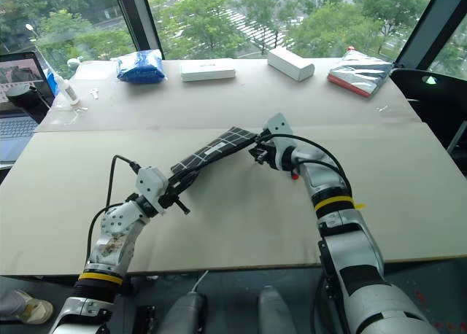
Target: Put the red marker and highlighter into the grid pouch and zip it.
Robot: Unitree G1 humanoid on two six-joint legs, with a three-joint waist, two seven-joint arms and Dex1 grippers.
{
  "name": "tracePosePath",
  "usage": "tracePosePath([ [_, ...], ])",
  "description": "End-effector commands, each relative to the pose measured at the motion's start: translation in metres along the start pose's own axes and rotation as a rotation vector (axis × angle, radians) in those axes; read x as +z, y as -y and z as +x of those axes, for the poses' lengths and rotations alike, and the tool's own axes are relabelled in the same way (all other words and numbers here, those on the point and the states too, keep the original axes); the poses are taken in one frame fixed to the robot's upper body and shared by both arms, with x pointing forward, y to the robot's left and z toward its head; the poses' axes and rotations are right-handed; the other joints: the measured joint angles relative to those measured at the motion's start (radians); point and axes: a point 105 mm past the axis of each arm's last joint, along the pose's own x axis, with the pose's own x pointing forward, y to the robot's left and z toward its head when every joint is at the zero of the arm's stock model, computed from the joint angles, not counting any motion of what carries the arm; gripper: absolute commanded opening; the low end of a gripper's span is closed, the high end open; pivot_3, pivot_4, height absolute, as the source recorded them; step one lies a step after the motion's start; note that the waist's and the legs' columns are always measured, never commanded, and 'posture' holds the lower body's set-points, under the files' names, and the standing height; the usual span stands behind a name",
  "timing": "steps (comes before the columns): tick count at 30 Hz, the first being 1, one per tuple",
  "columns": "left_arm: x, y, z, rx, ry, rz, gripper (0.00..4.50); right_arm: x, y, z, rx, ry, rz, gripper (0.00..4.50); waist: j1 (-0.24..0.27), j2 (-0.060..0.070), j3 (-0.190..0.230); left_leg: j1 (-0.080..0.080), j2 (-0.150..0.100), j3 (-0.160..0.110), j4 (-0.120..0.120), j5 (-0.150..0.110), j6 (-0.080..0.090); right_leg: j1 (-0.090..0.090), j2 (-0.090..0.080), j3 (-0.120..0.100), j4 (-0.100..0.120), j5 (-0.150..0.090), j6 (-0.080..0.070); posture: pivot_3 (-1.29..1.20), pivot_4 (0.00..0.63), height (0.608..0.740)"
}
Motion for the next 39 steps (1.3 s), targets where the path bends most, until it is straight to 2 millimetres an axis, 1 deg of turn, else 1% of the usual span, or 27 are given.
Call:
tracePosePath([
  [1,0.012,-0.002,0.006,0.005,0.048,0.027,0.00,0.017,-0.004,-0.006,0.044,0.065,-0.032,0.04,0.000,0.000,0.000,0.000,0.000,0.000,0.000,0.000,0.000,0.000,0.000,0.000,0.000,0.000,0.000,0.00,0.150,0.740],
  [3,0.012,-0.002,0.007,0.004,0.049,0.025,0.00,0.018,-0.010,-0.008,0.087,0.069,-0.039,0.04,0.001,0.000,0.000,0.000,0.000,0.000,0.000,0.000,0.000,0.000,0.000,0.000,0.000,0.000,0.000,0.00,0.150,0.740],
  [7,0.012,-0.001,0.009,0.001,0.052,0.022,0.00,0.016,-0.039,-0.012,0.245,0.046,-0.071,0.04,0.001,0.000,0.000,0.000,0.000,0.000,0.000,0.000,0.000,0.000,0.000,0.000,0.000,0.000,0.000,0.00,0.150,0.740],
  [9,0.011,-0.001,0.010,-0.002,0.052,0.022,0.00,0.012,-0.056,-0.009,0.298,0.012,-0.104,0.04,0.001,0.000,0.000,0.000,0.000,0.000,0.000,0.000,0.000,0.000,0.000,0.000,0.000,0.000,0.000,0.00,0.150,0.740],
  [11,0.011,-0.001,0.011,-0.004,0.053,0.021,0.00,0.009,-0.067,-0.007,0.327,-0.006,-0.125,0.04,-0.002,0.000,0.000,0.000,0.000,0.000,0.000,0.000,0.000,0.000,0.000,0.000,0.000,0.000,0.000,0.00,0.150,0.740],
  [13,0.012,-0.001,0.012,-0.007,0.054,0.022,0.00,0.011,-0.079,-0.004,0.360,-0.003,-0.147,0.04,-0.001,0.000,0.000,0.000,0.000,0.000,0.000,0.000,0.000,0.000,0.000,0.000,0.000,0.000,0.000,0.00,0.150,0.740],
  [15,0.012,-0.001,0.013,-0.008,0.055,0.022,0.00,0.015,-0.085,-0.002,0.364,0.005,-0.148,0.04,0.000,0.000,0.000,0.000,0.000,0.000,0.000,0.000,0.000,0.000,0.000,0.000,0.000,0.000,0.000,0.00,0.150,0.740],
  [19,0.010,0.000,0.013,-0.014,0.055,0.020,0.00,0.031,-0.098,0.002,0.408,0.046,-0.144,0.04,0.001,0.000,0.000,0.000,0.000,0.000,0.000,0.000,0.000,0.000,0.000,0.000,0.000,0.000,0.000,0.00,0.150,0.740],
  [22,0.010,0.002,0.014,-0.021,0.055,0.020,0.00,0.040,-0.112,0.003,0.461,0.063,-0.149,0.04,0.002,0.000,0.000,0.000,0.000,0.000,0.001,0.000,0.000,0.000,0.000,0.000,0.000,0.000,0.000,0.00,0.150,0.740],
  [25,0.010,0.002,0.014,-0.023,0.056,0.019,0.00,0.039,-0.124,0.001,0.504,0.052,-0.168,0.04,0.002,0.000,0.000,0.000,0.000,0.000,0.000,0.000,0.000,0.000,0.000,-0.001,0.000,0.000,0.000,0.00,0.150,0.740],
  [28,0.009,0.002,0.015,-0.024,0.056,0.019,0.00,0.034,-0.124,0.006,0.477,0.026,-0.169,0.04,0.002,0.000,0.000,0.000,0.000,-0.001,0.001,0.000,0.000,0.000,0.000,-0.001,0.000,0.000,0.000,0.00,0.150,0.740],
  [30,0.009,0.003,0.015,-0.027,0.057,0.019,0.00,0.031,-0.113,0.010,0.411,0.014,-0.163,0.66,0.002,0.000,0.000,0.000,0.000,-0.001,0.001,0.000,0.000,0.000,0.000,-0.001,0.000,0.000,0.000,0.00,0.150,0.740],
  [31,0.009,0.003,0.015,-0.028,0.057,0.019,0.00,0.031,-0.106,0.010,0.385,0.016,-0.146,0.83,0.002,0.000,0.000,0.000,0.000,-0.001,0.001,0.000,0.000,0.000,0.000,-0.001,0.000,0.000,0.000,0.00,0.150,0.740],
  [33,0.009,0.004,0.015,-0.030,0.056,0.018,0.00,0.033,-0.096,0.007,0.350,0.021,-0.137,1.52,0.003,0.000,0.000,0.000,0.000,-0.001,0.000,0.000,0.000,0.000,0.000,-0.001,0.000,0.000,0.000,0.00,0.150,0.740],
  [34,0.008,0.004,0.015,-0.031,0.055,0.018,0.00,0.035,-0.092,0.005,0.341,0.024,-0.130,1.85,0.005,0.000,0.000,0.000,0.000,-0.001,0.001,0.000,0.000,0.000,0.000,-0.001,0.000,0.000,0.000,0.00,0.150,0.740],
  [35,0.008,0.004,0.014,-0.032,0.054,0.018,0.00,0.038,-0.088,0.001,0.337,0.032,-0.111,2.28,0.005,0.000,0.000,0.000,0.000,-0.001,0.001,0.000,0.000,0.000,0.000,-0.001,0.000,0.000,0.000,0.00,0.150,0.740],
  [36,0.008,0.003,0.014,-0.032,0.053,0.018,0.00,0.042,-0.084,-0.004,0.335,0.044,-0.079,2.50,0.005,0.000,0.000,0.000,0.000,-0.001,0.001,0.000,0.000,0.000,0.000,-0.001,0.000,0.000,0.000,0.00,0.150,0.740],
  [37,0.008,0.003,0.014,-0.032,0.053,0.018,0.00,0.046,-0.081,-0.008,0.339,0.056,-0.042,2.94,0.004,0.000,0.000,0.000,0.000,-0.001,0.001,0.000,0.000,0.000,0.000,-0.001,0.000,0.000,0.000,0.00,0.150,0.740],
  [38,0.008,0.003,0.014,-0.032,0.052,0.018,0.00,0.048,-0.080,-0.011,0.343,0.064,-0.018,3.28,0.004,0.000,0.000,0.000,0.000,-0.001,0.001,0.000,0.000,0.000,0.000,-0.001,0.000,0.000,0.000,0.00,0.150,0.740],
  [39,0.008,0.002,0.014,-0.031,0.052,0.018,0.00,0.054,-0.084,-0.020,0.394,0.100,0.007,3.52,0.004,0.000,0.000,0.000,0.000,-0.001,0.001,0.000,0.000,0.000,0.000,-0.001,0.000,0.000,0.000,0.00,0.150,0.740],
])
